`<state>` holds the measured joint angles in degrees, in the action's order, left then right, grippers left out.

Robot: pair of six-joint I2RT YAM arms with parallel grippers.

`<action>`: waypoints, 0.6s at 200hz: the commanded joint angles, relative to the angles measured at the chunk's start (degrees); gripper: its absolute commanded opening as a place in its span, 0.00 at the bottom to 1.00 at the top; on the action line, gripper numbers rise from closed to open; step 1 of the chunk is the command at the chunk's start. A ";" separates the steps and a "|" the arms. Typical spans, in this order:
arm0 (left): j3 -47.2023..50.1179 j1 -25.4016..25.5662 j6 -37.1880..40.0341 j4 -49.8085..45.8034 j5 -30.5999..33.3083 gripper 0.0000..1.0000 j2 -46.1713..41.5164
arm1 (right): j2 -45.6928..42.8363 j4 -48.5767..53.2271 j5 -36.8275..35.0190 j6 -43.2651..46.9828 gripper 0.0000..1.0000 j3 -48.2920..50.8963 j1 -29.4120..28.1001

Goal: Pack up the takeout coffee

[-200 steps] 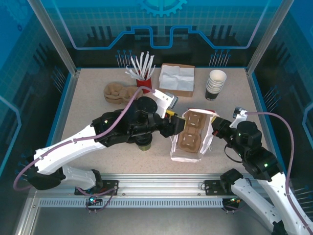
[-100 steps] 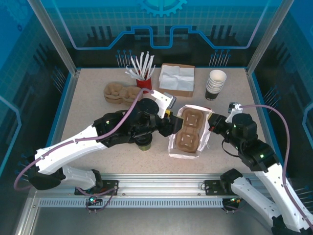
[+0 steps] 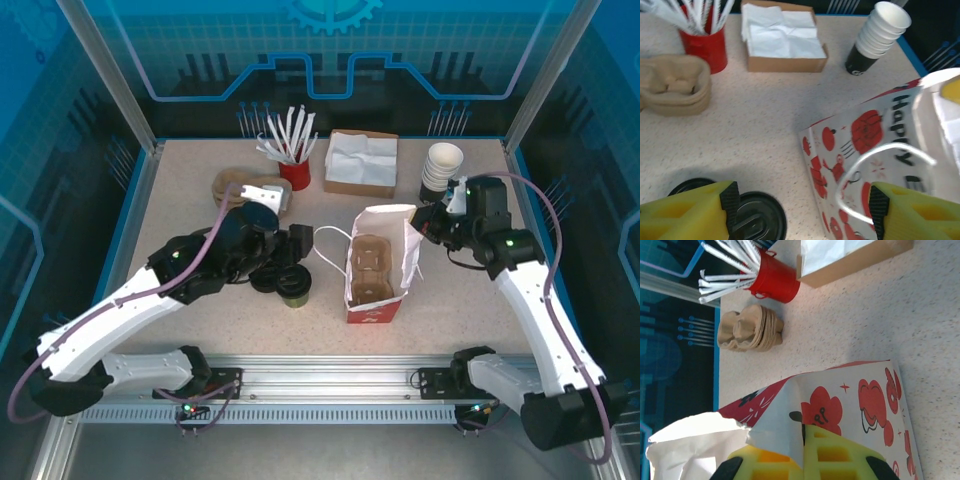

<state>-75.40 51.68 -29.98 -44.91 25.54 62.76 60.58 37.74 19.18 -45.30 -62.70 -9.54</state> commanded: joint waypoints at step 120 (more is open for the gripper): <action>19.43 -2.42 0.50 0.69 -6.06 0.93 -1.08 | 7.18 8.08 1.43 11.72 0.27 -9.96 1.42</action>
<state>-57.43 49.60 -29.89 -45.15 21.54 61.06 67.53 42.63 22.59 -38.09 -68.97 -8.93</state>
